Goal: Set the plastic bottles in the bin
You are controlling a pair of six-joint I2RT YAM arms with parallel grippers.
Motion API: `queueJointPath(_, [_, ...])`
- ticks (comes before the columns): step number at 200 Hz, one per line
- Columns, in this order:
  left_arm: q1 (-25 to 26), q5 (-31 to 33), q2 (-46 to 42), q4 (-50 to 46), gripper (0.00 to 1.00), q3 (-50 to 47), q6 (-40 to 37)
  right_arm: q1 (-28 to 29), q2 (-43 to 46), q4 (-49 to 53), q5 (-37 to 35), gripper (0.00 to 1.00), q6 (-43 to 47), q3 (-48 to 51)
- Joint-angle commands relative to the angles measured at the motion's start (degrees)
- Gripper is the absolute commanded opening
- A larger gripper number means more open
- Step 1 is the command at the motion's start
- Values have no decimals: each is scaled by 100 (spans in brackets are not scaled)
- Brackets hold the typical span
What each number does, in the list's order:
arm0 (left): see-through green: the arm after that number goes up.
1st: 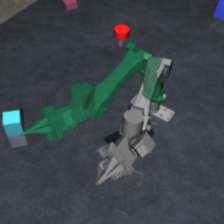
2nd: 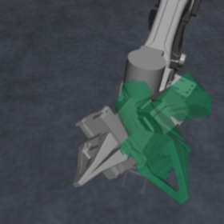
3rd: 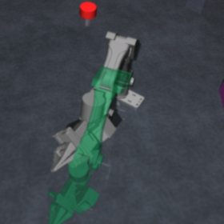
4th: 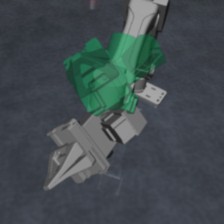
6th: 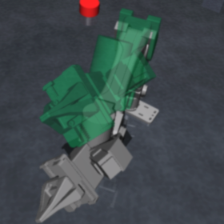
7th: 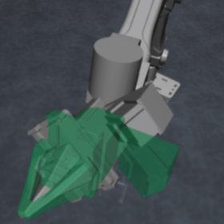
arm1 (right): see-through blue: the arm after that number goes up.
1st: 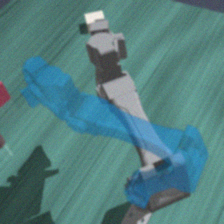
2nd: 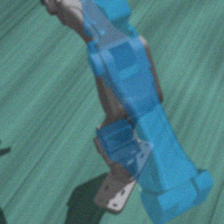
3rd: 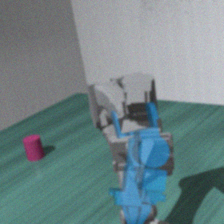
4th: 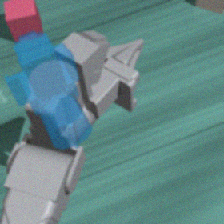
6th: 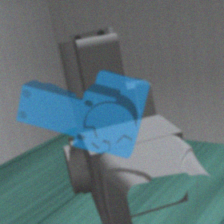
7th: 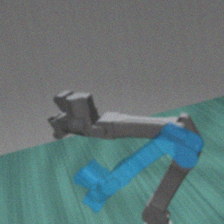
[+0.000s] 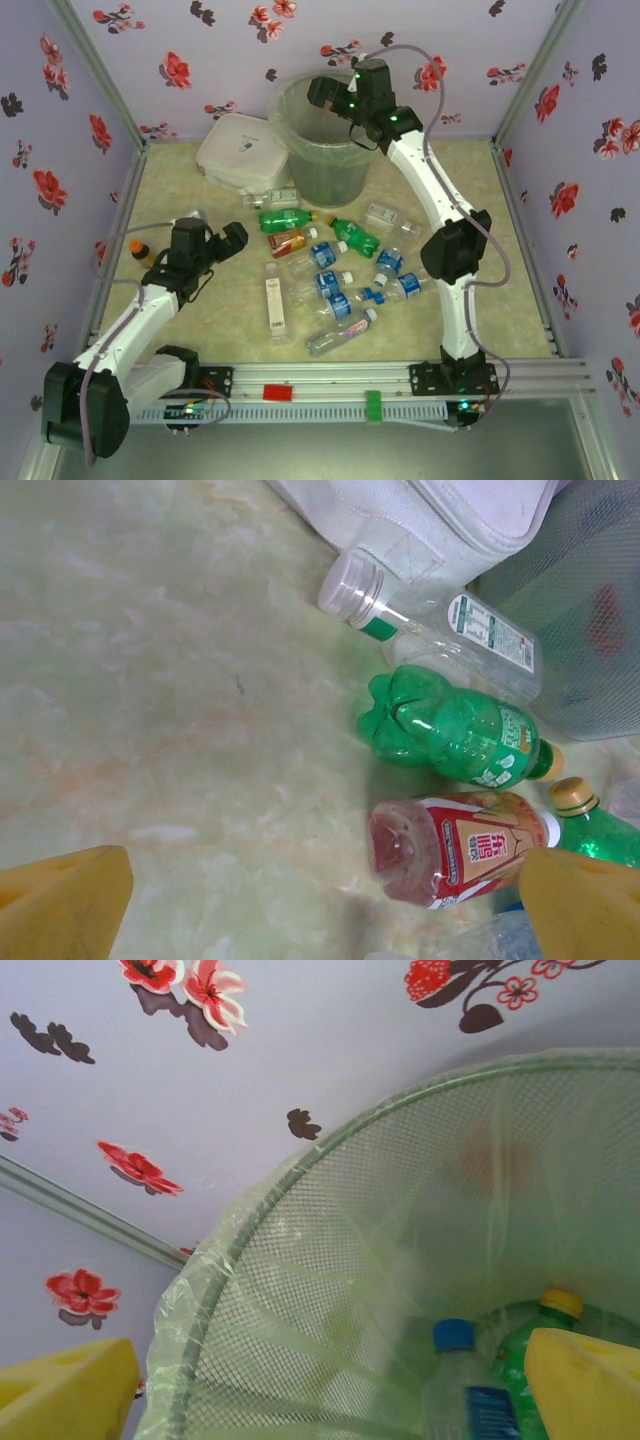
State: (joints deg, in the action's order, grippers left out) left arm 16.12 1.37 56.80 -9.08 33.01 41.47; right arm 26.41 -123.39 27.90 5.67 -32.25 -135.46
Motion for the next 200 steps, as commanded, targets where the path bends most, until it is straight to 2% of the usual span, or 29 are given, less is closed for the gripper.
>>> queueJointPath(1, [96, -7, -59, -234, 100, 249, -183, -13, 781, 347, -310, 100, 280, 177])
queueJointPath(24, [359, 130, -24, -300, 100, 419, -264, -12, 1825, 83, -557, 100, 445, 1571])
queueJointPath(62, [1113, 975, 165, -1004, 100, 932, -536, -9, 3632, 87, -1247, 100, 668, 3800])
queueJointPath(90, [1397, 1483, 127, -1184, 100, 919, -195, -21, 4992, -47, -1756, 100, 606, 5502])
queueJointPath(108, [1623, 1913, 182, -1308, 100, 977, -18, -13, 5603, -29, -1783, 100, 474, 6410])
queueJointPath(119, [1771, 2214, 312, -1632, 100, 1112, 197, -13, 5887, -102, -1848, 100, 132, 6967])
queueJointPath(149, [2241, 2331, 769, -2288, 100, 1461, 414, -13, 6428, -465, -1905, 100, -654, 8376])
queueJointPath(200, [2986, 2056, 1047, -2374, 100, 1210, 1010, -5, 6670, -328, -2272, 100, -1210, 9641])
